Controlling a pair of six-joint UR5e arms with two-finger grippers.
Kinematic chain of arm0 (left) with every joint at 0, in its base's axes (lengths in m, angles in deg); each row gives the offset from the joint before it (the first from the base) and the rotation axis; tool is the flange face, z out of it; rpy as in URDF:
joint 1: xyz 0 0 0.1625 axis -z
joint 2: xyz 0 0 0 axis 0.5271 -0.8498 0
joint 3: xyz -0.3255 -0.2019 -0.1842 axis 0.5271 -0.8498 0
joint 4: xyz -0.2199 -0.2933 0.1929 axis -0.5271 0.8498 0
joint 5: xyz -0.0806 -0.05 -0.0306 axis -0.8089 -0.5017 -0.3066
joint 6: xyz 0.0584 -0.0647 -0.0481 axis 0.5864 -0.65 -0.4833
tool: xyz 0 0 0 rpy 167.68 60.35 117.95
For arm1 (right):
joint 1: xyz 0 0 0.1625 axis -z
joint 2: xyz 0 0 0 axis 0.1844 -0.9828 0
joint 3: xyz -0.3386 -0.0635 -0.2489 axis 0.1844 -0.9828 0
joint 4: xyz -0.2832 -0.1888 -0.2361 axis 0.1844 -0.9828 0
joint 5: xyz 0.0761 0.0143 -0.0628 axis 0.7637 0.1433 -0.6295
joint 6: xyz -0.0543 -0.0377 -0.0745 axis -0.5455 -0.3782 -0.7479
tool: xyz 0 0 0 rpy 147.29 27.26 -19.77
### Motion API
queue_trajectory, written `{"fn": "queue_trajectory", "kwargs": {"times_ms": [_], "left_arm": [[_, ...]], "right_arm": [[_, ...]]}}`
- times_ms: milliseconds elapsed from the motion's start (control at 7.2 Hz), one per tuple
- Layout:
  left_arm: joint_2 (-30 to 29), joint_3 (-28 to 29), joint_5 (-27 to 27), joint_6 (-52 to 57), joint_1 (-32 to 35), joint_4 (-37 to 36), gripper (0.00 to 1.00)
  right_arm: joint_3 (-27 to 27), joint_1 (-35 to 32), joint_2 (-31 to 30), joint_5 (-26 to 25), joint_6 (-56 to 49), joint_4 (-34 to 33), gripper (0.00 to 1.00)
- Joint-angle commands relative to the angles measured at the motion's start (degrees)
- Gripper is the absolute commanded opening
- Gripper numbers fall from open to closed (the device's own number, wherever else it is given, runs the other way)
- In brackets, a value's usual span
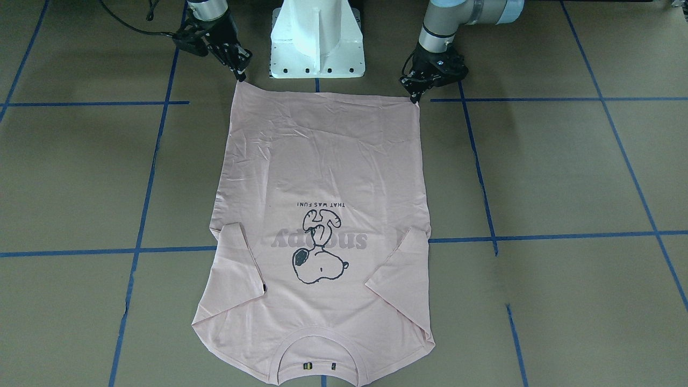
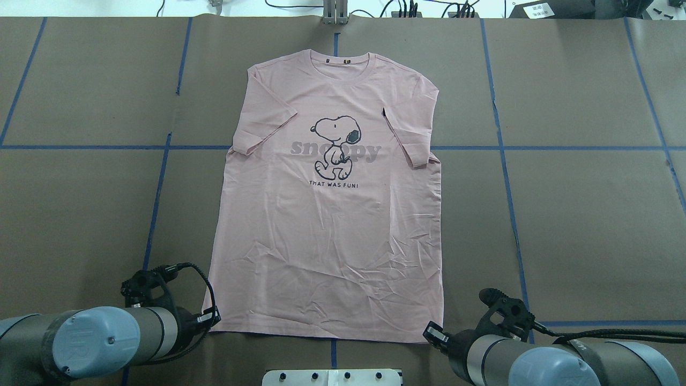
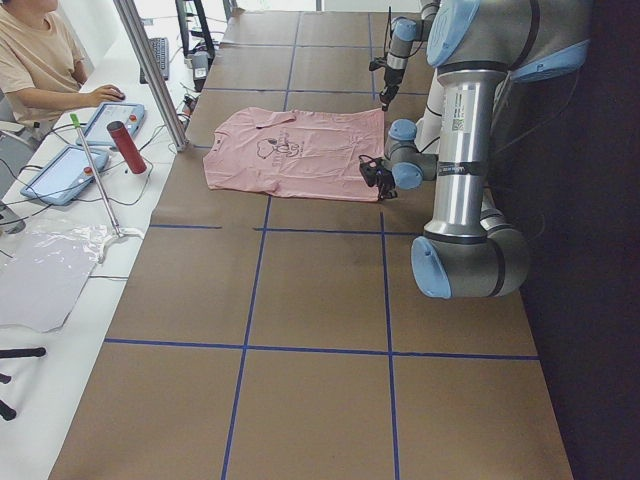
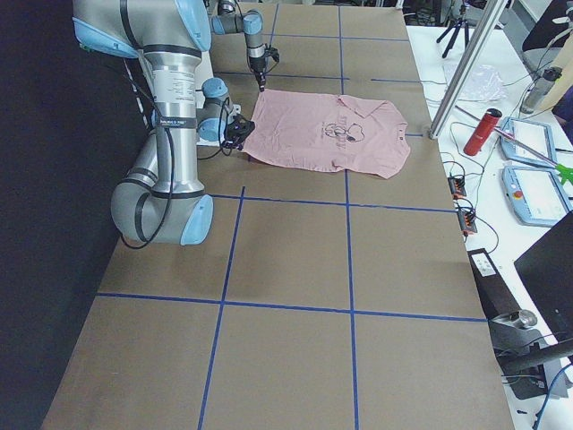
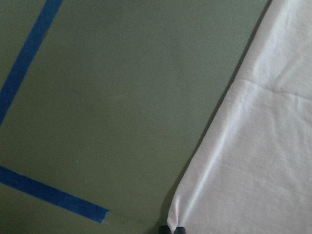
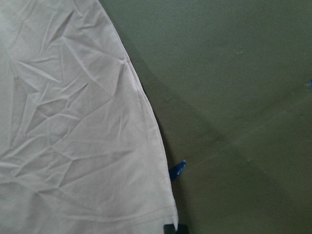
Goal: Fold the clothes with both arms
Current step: 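Move the left gripper to the other hem corner nearest the robot, then grasp both hem corners with the left and right grippers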
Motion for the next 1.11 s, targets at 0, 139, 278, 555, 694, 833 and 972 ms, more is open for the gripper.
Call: {"fn": "queue_trajectory", "kwargs": {"times_ms": [0, 139, 278, 555, 694, 833, 972], "left_arm": [[0.2, -5.4, -1.7, -1.8, -2.3, -1.6, 0.0], [0.0, -7.7, -1.9, -2.4, -3.3, -3.3, 0.0], [0.2, -10.7, -3.5, -3.4, -3.6, -4.4, 0.0], [-2.1, -11.2, -6.1, -8.4, -2.8, -7.4, 0.0], [-2.8, -11.3, -6.0, -7.5, 1.5, -9.0, 0.0], [-5.7, -11.0, -6.0, -3.8, 7.2, -9.2, 0.0], [-6.7, -10.0, -5.7, -0.2, 11.5, -9.2, 0.0]], "right_arm": [[4.2, -0.1, -5.2, 1.9, -0.2, 0.2, 0.0], [6.6, 0.0, -7.4, 3.1, -0.2, 0.2, 0.0], [8.3, 0.0, -8.9, 3.7, -0.2, 0.2, 0.0], [9.6, -3.6, -8.0, 3.3, -1.0, 0.3, 0.0], [8.7, -8.0, -4.5, 3.2, -2.5, -0.2, 0.0], [6.7, -13.8, -0.9, 3.6, -9.1, -0.2, 0.0], [2.3, -18.3, 2.3, 3.6, -14.3, -0.2, 0.0]]}}
